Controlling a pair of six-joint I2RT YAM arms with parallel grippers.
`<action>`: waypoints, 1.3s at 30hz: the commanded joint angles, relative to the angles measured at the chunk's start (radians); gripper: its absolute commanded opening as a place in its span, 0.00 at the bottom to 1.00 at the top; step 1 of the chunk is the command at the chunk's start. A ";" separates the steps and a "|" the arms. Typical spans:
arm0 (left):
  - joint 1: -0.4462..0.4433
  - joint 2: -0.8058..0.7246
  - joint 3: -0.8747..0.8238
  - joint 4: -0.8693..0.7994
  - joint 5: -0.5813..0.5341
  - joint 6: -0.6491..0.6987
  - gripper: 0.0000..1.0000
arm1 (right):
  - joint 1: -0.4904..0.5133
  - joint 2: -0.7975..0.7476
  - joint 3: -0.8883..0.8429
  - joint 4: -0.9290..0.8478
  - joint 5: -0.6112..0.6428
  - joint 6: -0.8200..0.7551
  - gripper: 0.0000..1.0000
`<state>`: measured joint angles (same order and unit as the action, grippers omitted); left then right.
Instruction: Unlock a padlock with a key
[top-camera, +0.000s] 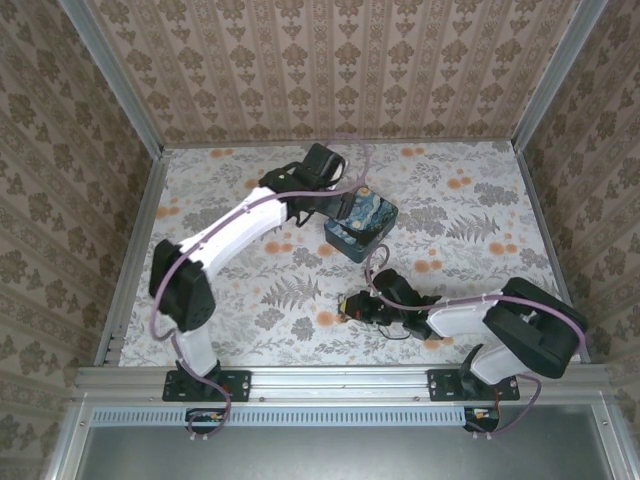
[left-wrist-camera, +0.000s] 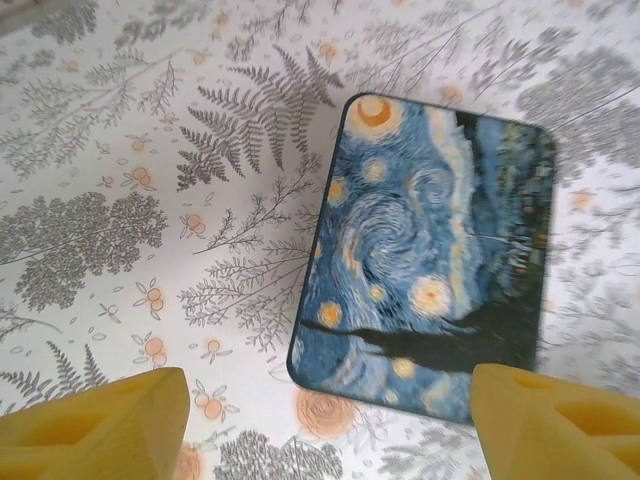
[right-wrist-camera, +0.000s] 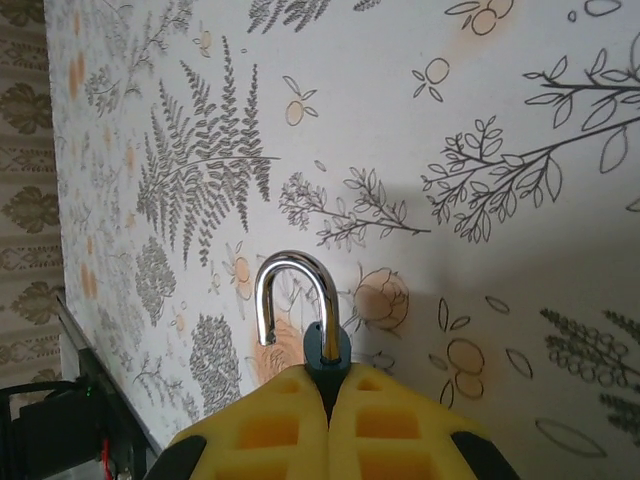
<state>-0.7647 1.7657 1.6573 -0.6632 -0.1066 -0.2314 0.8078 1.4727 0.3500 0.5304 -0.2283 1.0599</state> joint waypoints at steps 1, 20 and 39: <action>0.013 -0.097 -0.107 0.017 0.041 -0.063 0.77 | -0.004 0.045 0.021 0.073 0.050 0.021 0.01; 0.175 -0.588 -0.577 0.085 -0.163 -0.173 0.91 | -0.394 -0.649 0.104 -0.677 0.102 -0.280 1.00; 0.724 -0.734 -1.076 0.775 -0.174 0.115 1.00 | -0.737 -0.545 0.058 -0.257 0.735 -0.705 1.00</action>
<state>-0.0460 0.9855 0.6048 -0.0486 -0.3271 -0.2276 0.1177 0.9096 0.4255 0.1146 0.3866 0.4221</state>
